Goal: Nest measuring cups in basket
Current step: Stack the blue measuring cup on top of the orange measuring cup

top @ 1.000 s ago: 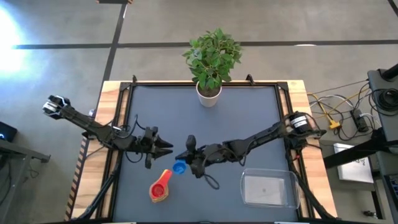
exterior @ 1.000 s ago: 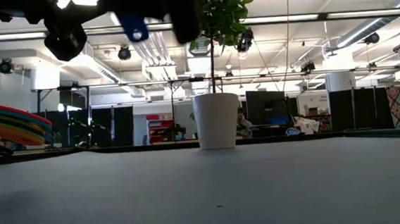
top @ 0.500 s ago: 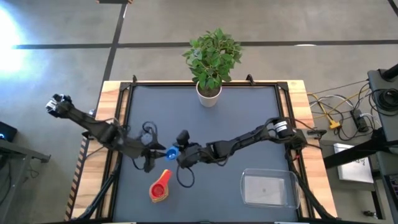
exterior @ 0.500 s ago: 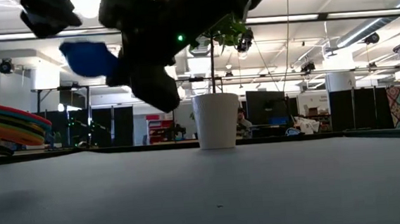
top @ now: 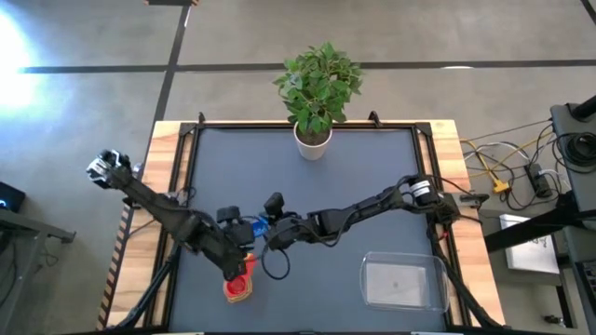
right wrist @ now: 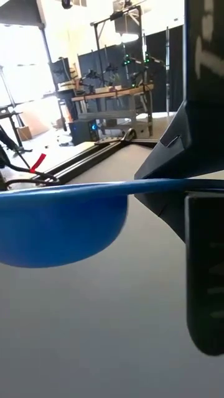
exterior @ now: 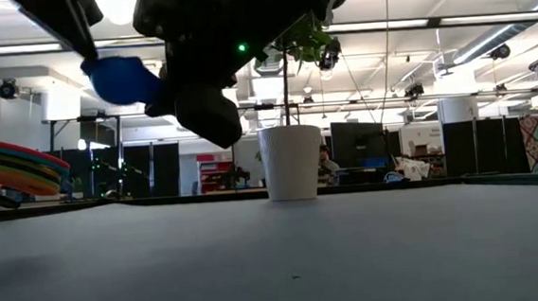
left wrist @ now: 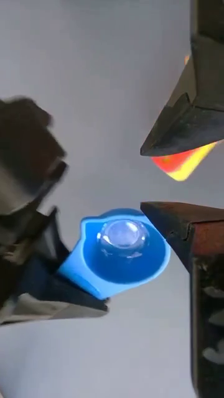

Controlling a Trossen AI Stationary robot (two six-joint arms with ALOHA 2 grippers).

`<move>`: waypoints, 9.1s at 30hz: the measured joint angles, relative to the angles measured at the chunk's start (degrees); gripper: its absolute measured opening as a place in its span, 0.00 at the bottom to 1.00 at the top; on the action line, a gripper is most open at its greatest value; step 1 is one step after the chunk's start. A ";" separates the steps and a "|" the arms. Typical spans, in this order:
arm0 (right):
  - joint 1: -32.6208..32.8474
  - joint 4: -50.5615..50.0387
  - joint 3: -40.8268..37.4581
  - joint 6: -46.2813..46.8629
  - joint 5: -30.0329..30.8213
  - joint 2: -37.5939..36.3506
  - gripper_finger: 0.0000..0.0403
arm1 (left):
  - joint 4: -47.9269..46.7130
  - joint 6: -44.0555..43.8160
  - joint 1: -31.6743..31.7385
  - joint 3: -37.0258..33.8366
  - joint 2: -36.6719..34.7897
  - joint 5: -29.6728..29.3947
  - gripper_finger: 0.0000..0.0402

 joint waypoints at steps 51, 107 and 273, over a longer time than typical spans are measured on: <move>2.87 -14.50 0.11 17.85 -2.86 -6.08 0.37 | -9.56 -0.32 -3.91 5.05 6.54 -5.32 0.02; 27.04 -12.23 -24.95 58.43 12.28 -30.88 0.46 | -39.61 -26.01 -22.91 41.53 44.92 2.02 0.06; 9.25 -11.34 -27.50 46.02 -8.14 -33.59 0.46 | 18.94 -33.10 -7.77 -33.89 -9.30 -1.92 0.35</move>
